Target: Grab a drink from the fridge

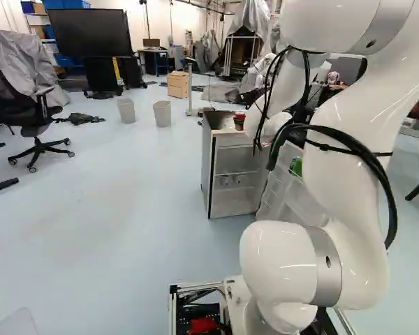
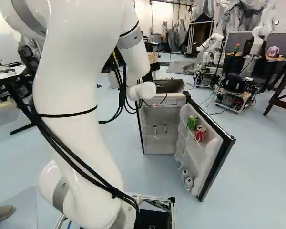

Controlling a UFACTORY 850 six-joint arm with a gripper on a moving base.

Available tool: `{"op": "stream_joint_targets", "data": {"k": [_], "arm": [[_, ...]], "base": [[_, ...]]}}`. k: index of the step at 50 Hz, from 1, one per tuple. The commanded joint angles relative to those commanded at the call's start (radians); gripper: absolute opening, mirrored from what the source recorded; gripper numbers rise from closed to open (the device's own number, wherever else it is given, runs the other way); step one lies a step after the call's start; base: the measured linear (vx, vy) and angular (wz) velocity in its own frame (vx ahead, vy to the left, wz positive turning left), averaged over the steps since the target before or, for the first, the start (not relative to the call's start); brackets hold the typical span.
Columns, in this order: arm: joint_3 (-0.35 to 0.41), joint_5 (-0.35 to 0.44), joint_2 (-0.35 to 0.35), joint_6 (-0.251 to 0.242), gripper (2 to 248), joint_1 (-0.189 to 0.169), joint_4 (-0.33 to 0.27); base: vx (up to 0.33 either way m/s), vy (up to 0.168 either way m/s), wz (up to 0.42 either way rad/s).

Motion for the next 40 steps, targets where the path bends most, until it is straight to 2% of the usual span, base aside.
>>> {"op": "stream_joint_targets", "data": {"k": [40], "arm": [[-0.154,0.0,-0.125,0.0,93,0.02,0.0]], "base": [[0.0,0.0,0.0]]}}
